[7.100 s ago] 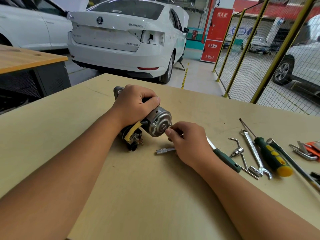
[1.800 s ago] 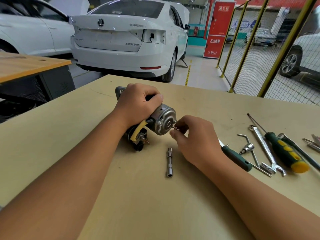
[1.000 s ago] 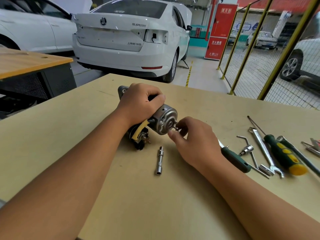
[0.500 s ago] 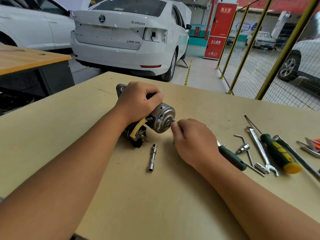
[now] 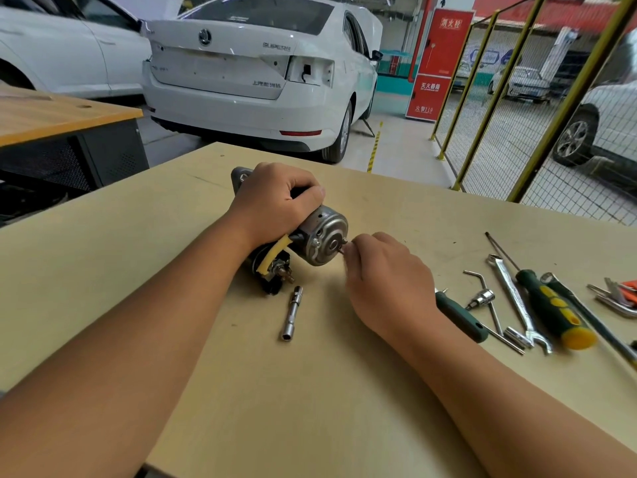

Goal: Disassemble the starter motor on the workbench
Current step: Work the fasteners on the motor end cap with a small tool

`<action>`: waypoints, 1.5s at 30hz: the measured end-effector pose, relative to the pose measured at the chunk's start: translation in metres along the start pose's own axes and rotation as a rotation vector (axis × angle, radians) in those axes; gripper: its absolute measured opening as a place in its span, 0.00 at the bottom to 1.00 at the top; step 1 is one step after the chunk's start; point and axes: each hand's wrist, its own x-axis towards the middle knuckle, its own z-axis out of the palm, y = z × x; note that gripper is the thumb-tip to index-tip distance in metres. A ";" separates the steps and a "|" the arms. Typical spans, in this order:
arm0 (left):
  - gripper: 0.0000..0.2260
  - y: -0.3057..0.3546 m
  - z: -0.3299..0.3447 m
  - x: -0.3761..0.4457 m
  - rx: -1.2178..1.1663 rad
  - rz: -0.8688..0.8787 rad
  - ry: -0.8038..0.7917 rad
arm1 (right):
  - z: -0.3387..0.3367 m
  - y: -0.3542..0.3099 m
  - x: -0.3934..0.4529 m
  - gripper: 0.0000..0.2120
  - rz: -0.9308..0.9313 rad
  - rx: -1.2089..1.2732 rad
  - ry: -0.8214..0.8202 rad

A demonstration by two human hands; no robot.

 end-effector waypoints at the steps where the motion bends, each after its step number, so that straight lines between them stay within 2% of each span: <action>1: 0.12 0.000 0.000 0.000 0.000 0.000 0.000 | 0.002 0.001 0.001 0.16 0.004 -0.002 -0.026; 4: 0.12 0.000 0.000 0.000 -0.001 0.003 0.003 | 0.002 0.003 0.006 0.12 0.021 0.096 -0.038; 6: 0.12 0.000 0.000 0.000 0.001 0.007 0.002 | 0.000 0.002 0.006 0.06 0.023 0.186 0.021; 7: 0.12 0.000 0.000 0.000 0.001 0.007 0.000 | 0.000 0.002 0.005 0.06 0.019 0.213 0.053; 9: 0.12 0.000 0.000 0.000 0.001 0.009 0.000 | 0.001 0.002 0.003 0.07 0.005 0.195 0.071; 13: 0.13 0.000 0.000 0.000 0.002 0.011 0.004 | 0.003 0.005 0.004 0.19 0.019 0.053 -0.050; 18: 0.12 -0.001 0.000 0.000 -0.001 0.018 0.009 | 0.001 0.004 0.005 0.05 0.031 0.187 0.031; 21: 0.13 -0.001 0.000 0.000 0.000 0.018 0.005 | 0.002 0.005 0.004 0.10 0.017 0.199 0.060; 24: 0.13 -0.002 0.000 0.000 -0.001 0.017 0.008 | 0.005 0.007 0.006 0.19 0.036 0.147 -0.016; 28: 0.13 -0.002 0.000 0.000 0.004 0.013 0.001 | 0.003 0.006 0.007 0.06 0.010 0.229 0.064; 29: 0.12 -0.002 0.000 0.000 0.005 0.013 0.001 | 0.003 0.005 0.005 0.06 -0.004 0.250 0.087; 31: 0.12 -0.002 0.000 0.000 0.006 0.017 0.003 | 0.003 0.005 0.004 0.07 -0.017 0.219 0.072; 33: 0.12 -0.002 0.001 0.001 0.008 0.017 0.006 | 0.006 0.006 0.004 0.16 0.004 0.159 -0.007; 35: 0.12 -0.002 0.000 0.001 0.012 0.013 0.008 | 0.006 0.007 0.006 0.18 0.019 0.122 -0.041; 39: 0.12 -0.002 0.000 0.000 0.007 0.013 0.006 | 0.003 0.006 0.006 0.04 0.014 0.216 0.053; 43: 0.12 -0.001 0.000 0.000 0.010 0.016 0.005 | 0.001 0.003 0.003 0.06 0.031 0.299 0.120; 45: 0.12 0.000 0.000 0.000 0.008 0.020 0.007 | 0.004 0.005 0.004 0.15 0.029 0.195 0.044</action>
